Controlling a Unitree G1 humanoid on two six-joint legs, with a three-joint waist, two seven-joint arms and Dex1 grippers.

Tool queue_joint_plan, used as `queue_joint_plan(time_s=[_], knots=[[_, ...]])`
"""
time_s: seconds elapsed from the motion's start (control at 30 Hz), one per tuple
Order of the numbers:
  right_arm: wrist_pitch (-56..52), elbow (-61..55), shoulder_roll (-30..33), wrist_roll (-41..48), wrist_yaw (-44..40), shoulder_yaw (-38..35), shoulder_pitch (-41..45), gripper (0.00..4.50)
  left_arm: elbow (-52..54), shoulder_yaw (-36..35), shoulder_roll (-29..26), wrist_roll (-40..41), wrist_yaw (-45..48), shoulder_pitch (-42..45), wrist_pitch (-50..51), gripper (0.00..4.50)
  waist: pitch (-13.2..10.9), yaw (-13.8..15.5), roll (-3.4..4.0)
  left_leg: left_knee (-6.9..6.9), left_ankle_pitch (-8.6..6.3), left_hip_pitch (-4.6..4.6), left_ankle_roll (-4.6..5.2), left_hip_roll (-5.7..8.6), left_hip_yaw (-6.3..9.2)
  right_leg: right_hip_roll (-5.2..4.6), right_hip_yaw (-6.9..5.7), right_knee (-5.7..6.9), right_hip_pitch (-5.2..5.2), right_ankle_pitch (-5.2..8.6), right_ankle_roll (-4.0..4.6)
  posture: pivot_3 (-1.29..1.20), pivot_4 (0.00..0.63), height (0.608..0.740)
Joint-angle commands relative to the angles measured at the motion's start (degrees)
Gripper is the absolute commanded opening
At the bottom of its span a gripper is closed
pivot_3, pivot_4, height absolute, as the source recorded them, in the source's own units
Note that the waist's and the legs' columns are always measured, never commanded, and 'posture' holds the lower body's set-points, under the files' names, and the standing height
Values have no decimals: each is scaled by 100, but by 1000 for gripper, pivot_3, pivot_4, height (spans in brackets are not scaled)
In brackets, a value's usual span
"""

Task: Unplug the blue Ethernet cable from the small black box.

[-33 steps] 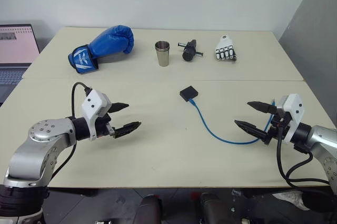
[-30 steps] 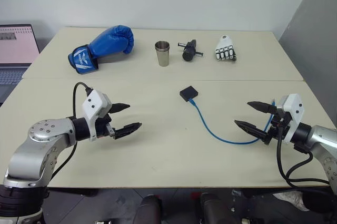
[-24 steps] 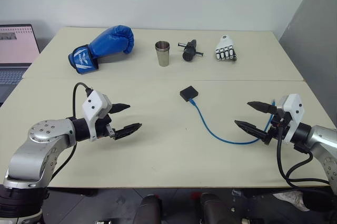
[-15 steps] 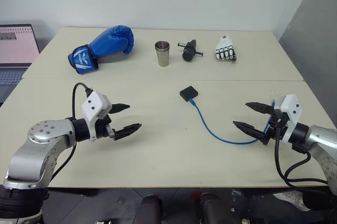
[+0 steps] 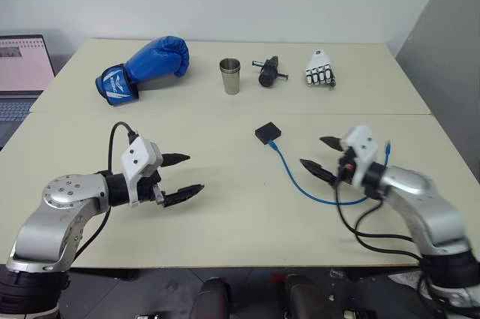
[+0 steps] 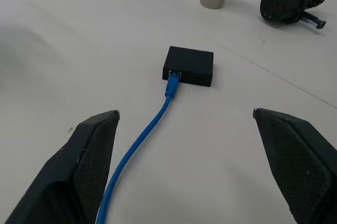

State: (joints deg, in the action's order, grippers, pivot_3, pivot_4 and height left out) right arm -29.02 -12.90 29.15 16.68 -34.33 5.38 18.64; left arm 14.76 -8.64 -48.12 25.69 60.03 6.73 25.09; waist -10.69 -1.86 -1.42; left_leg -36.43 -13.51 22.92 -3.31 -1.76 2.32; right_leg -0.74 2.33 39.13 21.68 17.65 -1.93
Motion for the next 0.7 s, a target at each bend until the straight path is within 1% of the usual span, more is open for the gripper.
queue_joint_plan(time_s=[0.03,0.13,0.2,0.33,0.5,0.53,0.57,0.6,0.63,0.67,0.7], knots=[[-12,347,-437,-361,358,362,369,4309,-6,-24,-63,109,201,119,-122,4457,0,2,0,0,0,2,0,0,1,0,-1,0,1,0,0,0,150,740],[154,965,-893,-684,578,644,693,4309,-95,43,-56,28,256,204,-221,4457,0,2,0,0,0,4,0,1,-1,0,-1,3,5,0,1,0,150,740],[288,1337,-1081,-865,668,740,855,4309,-143,78,-49,0,291,255,-261,4457,0,3,0,0,0,4,0,1,-1,-1,-2,5,6,0,1,0,150,740],[524,2205,-1525,-1110,1022,687,1172,4309,-219,134,-35,-67,302,319,-361,4457,0,6,0,0,0,5,0,3,-4,-2,-1,8,9,-1,1,0,150,740],[822,2766,-1787,-1300,1164,676,1352,4309,-249,137,-17,-77,307,306,-417,4457,0,-6,0,0,0,2,0,3,-8,-3,2,31,18,0,2,0,150,740],[856,2838,-1821,-1306,1179,656,1379,3943,-253,140,-15,-79,307,296,-428,4500,0,-6,0,0,0,2,0,3,-8,-3,2,37,21,0,3,0,150,740],[876,2894,-1847,-1311,1174,643,1405,3878,-251,147,-15,-89,308,280,-446,4500,0,-9,0,0,0,1,0,2,-8,-3,2,41,23,1,4,0,150,740],[898,2941,-1867,-1323,1166,636,1426,3682,-245,156,-18,-95,315,264,-460,4500,0,-12,0,0,0,0,0,2,-8,-2,2,46,25,1,4,0,150,740],[922,2981,-1883,-1345,1155,632,1444,3396,-239,161,-17,-96,321,251,-464,4500,0,-13,0,0,0,1,0,2,-8,-2,3,54,29,1,5,0,150,740],[940,3014,-1891,-1372,1143,636,1460,3208,-237,164,-15,-96,320,242,-464,4500,0,-14,0,-1,0,0,0,3,-9,-2,4,59,31,1,5,0,150,740],[946,3024,-1896,-1396,1135,639,1470,2887,-233,159,-21,-89,322,232,-456,4500,0,-15,0,-2,0,0,0,3,-9,-2,4,64,32,2,6,0,150,740]])
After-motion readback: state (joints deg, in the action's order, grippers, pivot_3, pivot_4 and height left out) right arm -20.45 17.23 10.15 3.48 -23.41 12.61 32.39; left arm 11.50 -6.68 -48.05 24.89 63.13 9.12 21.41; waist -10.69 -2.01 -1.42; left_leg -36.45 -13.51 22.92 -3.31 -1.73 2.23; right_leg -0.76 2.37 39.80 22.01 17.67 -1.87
